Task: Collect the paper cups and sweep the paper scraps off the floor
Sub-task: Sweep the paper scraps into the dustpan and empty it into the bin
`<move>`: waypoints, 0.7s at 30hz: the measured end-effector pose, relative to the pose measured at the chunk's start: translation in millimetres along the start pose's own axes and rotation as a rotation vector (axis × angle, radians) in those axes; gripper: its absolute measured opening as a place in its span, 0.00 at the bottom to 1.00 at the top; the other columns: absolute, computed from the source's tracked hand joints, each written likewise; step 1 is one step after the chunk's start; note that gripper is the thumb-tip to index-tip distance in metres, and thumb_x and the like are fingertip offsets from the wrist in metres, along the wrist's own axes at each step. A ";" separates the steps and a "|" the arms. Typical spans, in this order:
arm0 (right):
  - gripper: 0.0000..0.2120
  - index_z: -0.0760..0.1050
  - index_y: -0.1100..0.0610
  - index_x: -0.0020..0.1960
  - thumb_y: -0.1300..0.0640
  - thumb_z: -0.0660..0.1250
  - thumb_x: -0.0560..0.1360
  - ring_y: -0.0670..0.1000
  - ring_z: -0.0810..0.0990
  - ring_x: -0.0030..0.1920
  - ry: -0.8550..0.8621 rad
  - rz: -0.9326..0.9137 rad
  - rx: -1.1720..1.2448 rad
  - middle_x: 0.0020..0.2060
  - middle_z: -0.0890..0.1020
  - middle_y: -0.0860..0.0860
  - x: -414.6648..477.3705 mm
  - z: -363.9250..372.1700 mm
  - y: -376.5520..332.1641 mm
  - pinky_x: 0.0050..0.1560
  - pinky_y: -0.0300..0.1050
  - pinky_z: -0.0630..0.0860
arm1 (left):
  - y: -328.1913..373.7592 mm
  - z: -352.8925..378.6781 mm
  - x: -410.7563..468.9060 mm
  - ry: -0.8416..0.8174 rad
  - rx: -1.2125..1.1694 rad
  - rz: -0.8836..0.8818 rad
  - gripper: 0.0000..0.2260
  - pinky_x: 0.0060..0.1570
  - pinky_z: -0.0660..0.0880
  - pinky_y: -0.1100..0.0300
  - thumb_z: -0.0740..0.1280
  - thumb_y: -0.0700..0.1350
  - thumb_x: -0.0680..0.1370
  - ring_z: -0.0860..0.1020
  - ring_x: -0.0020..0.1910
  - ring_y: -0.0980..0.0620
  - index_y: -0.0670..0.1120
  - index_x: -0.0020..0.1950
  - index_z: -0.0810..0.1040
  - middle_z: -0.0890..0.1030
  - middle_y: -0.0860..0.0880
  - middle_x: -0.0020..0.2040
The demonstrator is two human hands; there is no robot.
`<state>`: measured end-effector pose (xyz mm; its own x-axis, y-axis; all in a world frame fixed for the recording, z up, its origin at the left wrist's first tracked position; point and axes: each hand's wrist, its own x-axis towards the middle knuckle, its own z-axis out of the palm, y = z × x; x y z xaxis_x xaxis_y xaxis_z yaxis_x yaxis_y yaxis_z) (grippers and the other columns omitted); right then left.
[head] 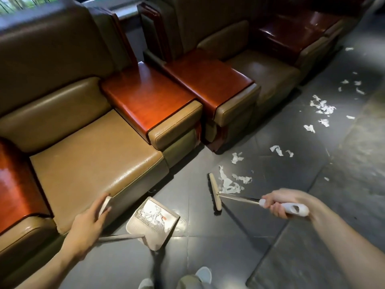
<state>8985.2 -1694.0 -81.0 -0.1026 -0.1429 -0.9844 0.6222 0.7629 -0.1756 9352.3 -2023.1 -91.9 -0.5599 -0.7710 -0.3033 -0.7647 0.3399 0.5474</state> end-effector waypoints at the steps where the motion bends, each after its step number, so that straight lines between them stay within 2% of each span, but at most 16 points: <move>1: 0.29 0.57 0.58 0.76 0.70 0.55 0.77 0.43 0.65 0.16 0.001 -0.021 -0.037 0.21 0.67 0.51 -2.0 2.4 1.6 0.15 0.30 0.63 | -0.4 -0.4 -0.2 -0.008 0.007 0.007 0.21 0.46 0.76 0.55 0.59 0.46 0.81 0.78 0.45 0.45 0.54 0.74 0.63 0.75 0.42 0.65; 2: 0.28 0.58 0.58 0.76 0.70 0.55 0.77 0.43 0.64 0.17 -0.002 -0.040 -0.074 0.21 0.67 0.50 -3.7 5.8 3.5 0.15 0.30 0.62 | -1.2 -0.8 -0.7 -0.023 0.020 0.019 0.21 0.46 0.77 0.54 0.59 0.46 0.81 0.78 0.45 0.44 0.54 0.74 0.63 0.75 0.42 0.65; 3: 0.28 0.60 0.57 0.75 0.69 0.55 0.77 0.42 0.64 0.17 -0.007 -0.053 -0.101 0.21 0.66 0.50 -5.3 9.6 5.8 0.15 0.30 0.62 | -2.6 -1.3 -1.8 -0.040 0.034 0.031 0.21 0.52 0.76 0.51 0.59 0.46 0.80 0.78 0.49 0.43 0.54 0.74 0.63 0.74 0.43 0.66; 5: 0.26 0.62 0.55 0.73 0.68 0.56 0.77 0.42 0.64 0.18 -0.024 -0.067 -0.139 0.22 0.66 0.49 -7.8 18.6 11.0 0.16 0.31 0.62 | -7.2 -2.8 -4.5 -0.063 0.028 0.039 0.21 0.63 0.69 0.46 0.60 0.47 0.80 0.76 0.58 0.40 0.53 0.74 0.64 0.72 0.44 0.69; 9: 0.26 0.64 0.47 0.70 0.68 0.57 0.76 0.42 0.64 0.19 -0.050 -0.089 -0.228 0.23 0.65 0.48 -13.9 47.7 21.5 0.17 0.31 0.62 | -25.2 -8.2 -13.6 -0.075 -0.025 0.030 0.22 0.68 0.63 0.49 0.60 0.48 0.80 0.70 0.67 0.42 0.52 0.74 0.64 0.69 0.47 0.71; 12: 0.26 0.64 0.46 0.70 0.68 0.56 0.77 0.41 0.63 0.19 -0.077 -0.101 -0.241 0.26 0.65 0.49 -14.9 80.2 27.4 0.17 0.31 0.61 | -45.9 -18.5 -22.1 -0.083 -0.049 0.021 0.22 0.69 0.60 0.50 0.60 0.49 0.80 0.68 0.69 0.43 0.52 0.74 0.65 0.69 0.47 0.72; 15: 0.27 0.62 0.46 0.71 0.69 0.54 0.77 0.42 0.63 0.19 -0.132 -0.084 -0.211 0.27 0.63 0.49 -10.2 117.3 27.6 0.17 0.30 0.62 | -68.0 -31.0 -33.6 -0.105 -0.073 -0.008 0.22 0.69 0.61 0.49 0.61 0.48 0.79 0.70 0.68 0.43 0.53 0.73 0.65 0.70 0.47 0.71; 19: 0.28 0.59 0.46 0.74 0.68 0.51 0.78 0.41 0.63 0.18 -0.203 -0.032 -0.135 0.22 0.63 0.48 0.7 163.0 19.1 0.15 0.30 0.62 | -95.9 -48.3 -53.7 -0.119 -0.078 0.014 0.21 0.59 0.70 0.56 0.62 0.46 0.79 0.77 0.52 0.53 0.52 0.72 0.67 0.76 0.48 0.65; 21: 0.28 0.60 0.48 0.74 0.69 0.51 0.78 0.42 0.64 0.17 -0.224 -0.021 -0.096 0.22 0.64 0.48 5.6 181.7 14.9 0.15 0.30 0.63 | -107.7 -55.6 -61.9 -0.129 -0.079 0.015 0.21 0.59 0.69 0.58 0.63 0.46 0.79 0.76 0.52 0.55 0.51 0.72 0.67 0.76 0.50 0.64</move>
<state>9135.0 -1798.0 -87.2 0.0667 -0.2877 -0.9554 0.5442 0.8131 -0.2068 9487.1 -2041.9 -88.7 -0.6116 -0.6885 -0.3898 -0.7313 0.3040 0.6105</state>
